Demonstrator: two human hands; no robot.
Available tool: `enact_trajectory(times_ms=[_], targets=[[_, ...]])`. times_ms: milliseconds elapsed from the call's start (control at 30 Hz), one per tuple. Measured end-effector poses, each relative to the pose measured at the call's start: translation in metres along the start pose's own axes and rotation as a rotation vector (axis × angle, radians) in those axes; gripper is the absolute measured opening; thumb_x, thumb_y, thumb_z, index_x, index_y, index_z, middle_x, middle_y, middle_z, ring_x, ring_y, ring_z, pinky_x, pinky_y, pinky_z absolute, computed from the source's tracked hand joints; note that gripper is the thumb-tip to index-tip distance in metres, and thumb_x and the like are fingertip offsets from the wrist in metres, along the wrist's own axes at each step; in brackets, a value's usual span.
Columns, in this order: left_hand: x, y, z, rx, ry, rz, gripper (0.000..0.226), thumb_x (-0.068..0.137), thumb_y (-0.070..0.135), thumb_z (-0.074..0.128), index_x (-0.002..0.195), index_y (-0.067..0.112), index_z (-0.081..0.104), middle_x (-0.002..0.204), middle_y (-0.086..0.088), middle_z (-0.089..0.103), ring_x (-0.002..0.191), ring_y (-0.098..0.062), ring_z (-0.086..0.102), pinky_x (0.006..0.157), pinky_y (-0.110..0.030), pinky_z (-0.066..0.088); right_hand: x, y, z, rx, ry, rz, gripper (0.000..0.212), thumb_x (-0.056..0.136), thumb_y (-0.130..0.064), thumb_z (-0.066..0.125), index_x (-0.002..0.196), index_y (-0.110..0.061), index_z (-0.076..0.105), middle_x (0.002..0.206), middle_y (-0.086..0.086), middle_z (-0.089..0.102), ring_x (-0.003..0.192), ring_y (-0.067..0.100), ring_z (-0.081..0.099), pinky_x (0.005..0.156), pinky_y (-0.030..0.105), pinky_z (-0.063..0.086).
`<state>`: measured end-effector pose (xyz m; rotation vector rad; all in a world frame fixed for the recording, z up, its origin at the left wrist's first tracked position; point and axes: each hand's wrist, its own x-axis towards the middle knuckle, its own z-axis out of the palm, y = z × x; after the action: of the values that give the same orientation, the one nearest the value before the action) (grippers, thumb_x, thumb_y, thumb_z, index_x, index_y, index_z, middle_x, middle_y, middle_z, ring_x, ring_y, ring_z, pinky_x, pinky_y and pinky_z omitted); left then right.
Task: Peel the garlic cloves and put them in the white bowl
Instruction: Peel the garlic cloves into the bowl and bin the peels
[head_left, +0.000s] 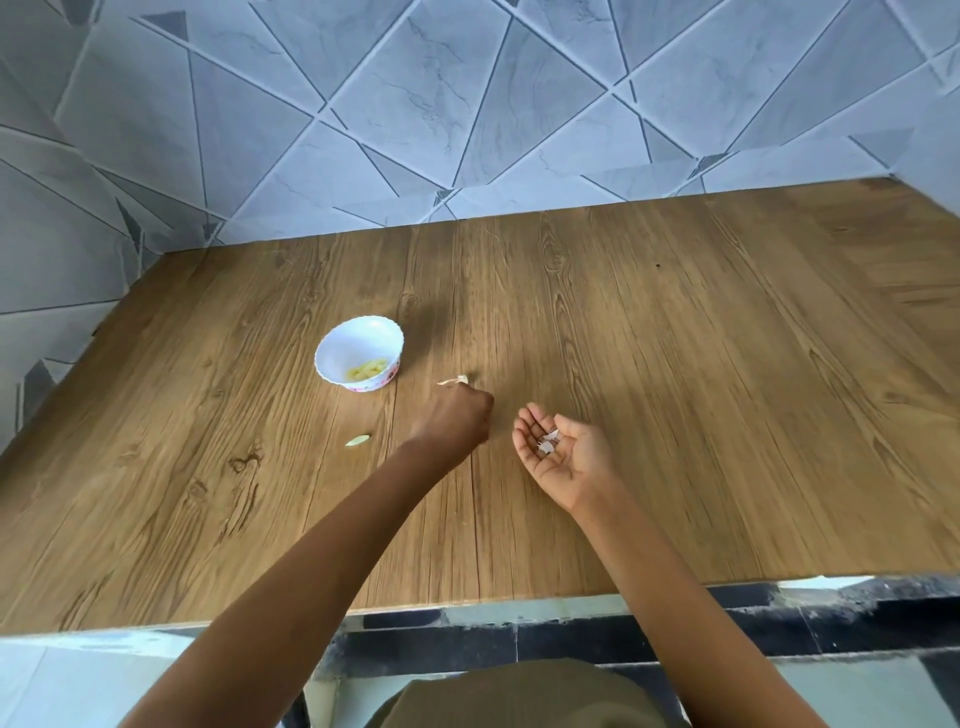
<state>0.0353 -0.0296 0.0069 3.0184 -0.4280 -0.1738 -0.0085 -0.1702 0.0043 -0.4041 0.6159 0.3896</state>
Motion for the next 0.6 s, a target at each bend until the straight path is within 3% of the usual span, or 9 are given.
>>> enact_trajectory(times_ms=[67, 100, 167, 267, 367, 433, 500, 600], targets=[[-0.002, -0.002, 0.002, -0.092, 0.005, -0.021, 0.007, 0.085, 0.009, 0.063, 0.091, 0.006, 0.065, 0.088, -0.009, 0.065, 0.081, -0.021, 0.062, 0.071, -0.032, 0.051, 0.001, 0.002, 0.001, -0.004, -0.006, 0.006, 0.032, 0.099, -0.011, 0.036, 0.094, 0.006, 0.062, 0.094, 0.016, 0.063, 0.09, 0.024, 0.061, 0.084, 0.036, 0.048], [-0.004, -0.009, 0.001, -0.241, 0.006, -0.047, 0.001, 0.083, 0.006, 0.064, 0.083, 0.006, 0.065, 0.08, -0.006, 0.064, 0.073, -0.018, 0.061, 0.067, -0.031, 0.051, 0.001, 0.003, 0.003, -0.011, -0.013, 0.014, 0.032, 0.099, -0.011, 0.036, 0.094, 0.006, 0.062, 0.094, 0.016, 0.063, 0.09, 0.024, 0.061, 0.084, 0.036, 0.048], [-0.009, -0.023, -0.011, -0.647, 0.025, -0.158, 0.012, 0.082, -0.004, 0.062, 0.073, 0.004, 0.063, 0.067, -0.005, 0.061, 0.057, -0.013, 0.058, 0.058, -0.026, 0.05, 0.002, 0.004, 0.007, -0.018, -0.027, 0.026, 0.032, 0.099, -0.011, 0.035, 0.093, 0.006, 0.061, 0.093, 0.016, 0.063, 0.088, 0.023, 0.061, 0.085, 0.035, 0.047], [-0.016, -0.029, -0.037, -1.065, 0.092, -0.182, 0.017, 0.084, -0.009, 0.058, 0.073, 0.003, 0.062, 0.065, -0.009, 0.06, 0.049, -0.006, 0.056, 0.05, -0.016, 0.048, 0.005, 0.002, 0.014, -0.029, -0.039, 0.03, 0.032, 0.1, -0.011, 0.034, 0.093, 0.006, 0.06, 0.093, 0.016, 0.062, 0.088, 0.024, 0.06, 0.089, 0.035, 0.046], [-0.021, -0.017, -0.05, -0.924, 0.137, -0.032, 0.015, 0.083, -0.005, 0.063, 0.074, 0.007, 0.065, 0.059, -0.002, 0.062, 0.049, -0.006, 0.057, 0.05, -0.017, 0.048, 0.005, 0.008, 0.02, -0.011, -0.052, 0.053, 0.032, 0.1, -0.01, 0.034, 0.092, 0.007, 0.06, 0.092, 0.017, 0.062, 0.09, 0.025, 0.06, 0.089, 0.036, 0.047], [-0.026, -0.007, -0.049, -0.665, 0.119, 0.092, 0.011, 0.083, 0.001, 0.064, 0.079, 0.009, 0.07, 0.067, 0.0, 0.068, 0.058, -0.01, 0.062, 0.057, -0.022, 0.05, 0.005, 0.015, 0.021, 0.009, -0.055, 0.072, 0.032, 0.099, -0.01, 0.034, 0.09, 0.006, 0.06, 0.089, 0.017, 0.062, 0.09, 0.026, 0.06, 0.085, 0.036, 0.049], [-0.029, 0.001, -0.047, -0.445, 0.131, 0.184, 0.017, 0.083, 0.003, 0.062, 0.089, 0.01, 0.076, 0.08, -0.001, 0.073, 0.068, -0.011, 0.064, 0.065, -0.018, 0.048, 0.006, 0.018, 0.024, 0.01, -0.044, 0.071, 0.03, 0.099, -0.009, 0.035, 0.088, 0.006, 0.059, 0.088, 0.017, 0.062, 0.086, 0.025, 0.061, 0.077, 0.035, 0.05], [-0.03, 0.004, -0.047, -0.494, 0.159, 0.186, 0.02, 0.08, -0.002, 0.061, 0.088, 0.007, 0.076, 0.082, -0.004, 0.074, 0.072, -0.012, 0.067, 0.068, -0.017, 0.05, 0.009, 0.018, 0.03, -0.002, -0.034, 0.077, 0.032, 0.098, -0.008, 0.034, 0.087, 0.006, 0.06, 0.084, 0.016, 0.065, 0.083, 0.023, 0.062, 0.074, 0.033, 0.051]])
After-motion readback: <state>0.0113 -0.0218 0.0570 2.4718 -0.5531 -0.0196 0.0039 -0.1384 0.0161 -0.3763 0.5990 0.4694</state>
